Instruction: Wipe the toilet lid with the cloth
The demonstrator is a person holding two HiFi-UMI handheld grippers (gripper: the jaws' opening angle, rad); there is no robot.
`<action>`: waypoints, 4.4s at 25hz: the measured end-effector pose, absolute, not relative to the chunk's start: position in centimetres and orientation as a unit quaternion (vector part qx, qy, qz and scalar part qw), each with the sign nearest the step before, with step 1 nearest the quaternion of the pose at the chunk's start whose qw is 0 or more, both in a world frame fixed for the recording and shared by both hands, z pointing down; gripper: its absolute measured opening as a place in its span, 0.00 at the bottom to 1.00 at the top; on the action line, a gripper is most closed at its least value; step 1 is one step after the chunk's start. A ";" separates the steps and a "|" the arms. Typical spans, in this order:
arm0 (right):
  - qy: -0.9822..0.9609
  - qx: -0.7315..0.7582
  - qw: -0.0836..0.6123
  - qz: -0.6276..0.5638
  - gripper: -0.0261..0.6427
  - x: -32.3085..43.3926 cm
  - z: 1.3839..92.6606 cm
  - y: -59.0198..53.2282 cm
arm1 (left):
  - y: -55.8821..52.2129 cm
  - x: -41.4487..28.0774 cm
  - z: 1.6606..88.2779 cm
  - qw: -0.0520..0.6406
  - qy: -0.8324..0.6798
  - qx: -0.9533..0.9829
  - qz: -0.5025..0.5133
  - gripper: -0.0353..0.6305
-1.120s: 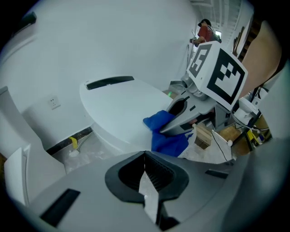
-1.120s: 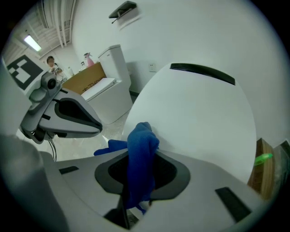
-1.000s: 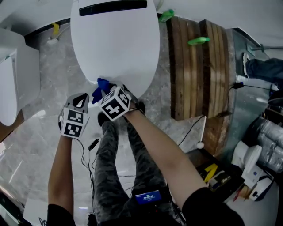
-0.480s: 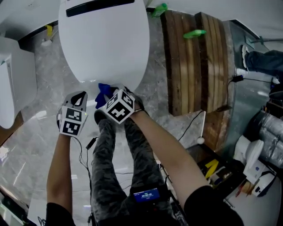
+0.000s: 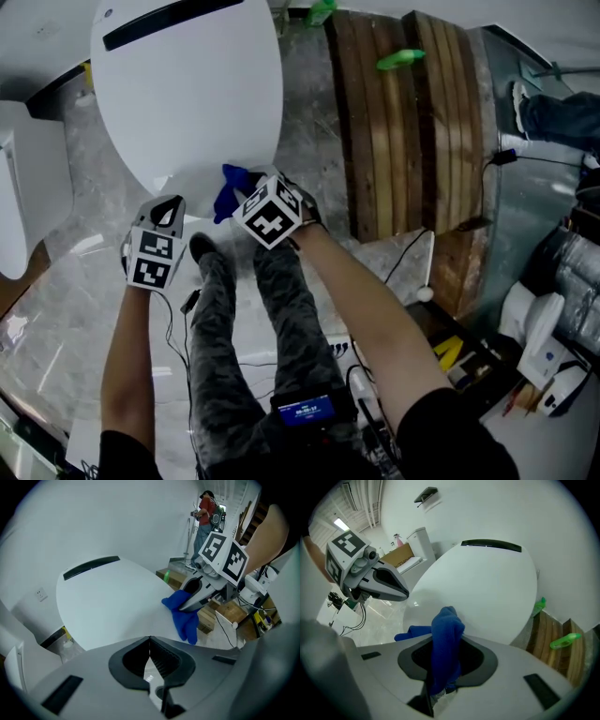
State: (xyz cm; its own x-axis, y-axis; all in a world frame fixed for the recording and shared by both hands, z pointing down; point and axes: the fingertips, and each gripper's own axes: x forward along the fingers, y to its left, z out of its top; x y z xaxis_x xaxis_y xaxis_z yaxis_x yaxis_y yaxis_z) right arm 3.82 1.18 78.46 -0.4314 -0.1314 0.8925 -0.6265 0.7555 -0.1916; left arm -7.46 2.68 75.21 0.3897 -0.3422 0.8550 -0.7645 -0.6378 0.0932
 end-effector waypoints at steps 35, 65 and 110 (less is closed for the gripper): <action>-0.820 0.324 0.378 0.283 0.19 9.3 74.0 -1.5 | 6.0 -0.5 74.5 0.161 -0.308 0.837 0.422 0.07; -0.834 0.368 0.237 0.337 0.19 9.6 74.6 3.0 | 8.5 -1.6 82.5 -0.322 -0.304 0.727 0.525 0.44; -0.856 0.388 0.202 0.276 0.19 15.6 41.5 -0.1 | -0.6 -4.2 40.0 -0.258 -0.439 0.700 0.501 0.39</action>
State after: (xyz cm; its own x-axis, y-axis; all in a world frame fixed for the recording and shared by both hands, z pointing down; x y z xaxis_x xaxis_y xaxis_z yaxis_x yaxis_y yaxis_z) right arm 15.56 -0.13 41.51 -0.6168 -0.5531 0.5600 -0.7760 0.5466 -0.3149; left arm -4.17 -0.65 40.01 0.1127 -0.8726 0.4752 -0.3560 -0.4820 -0.8006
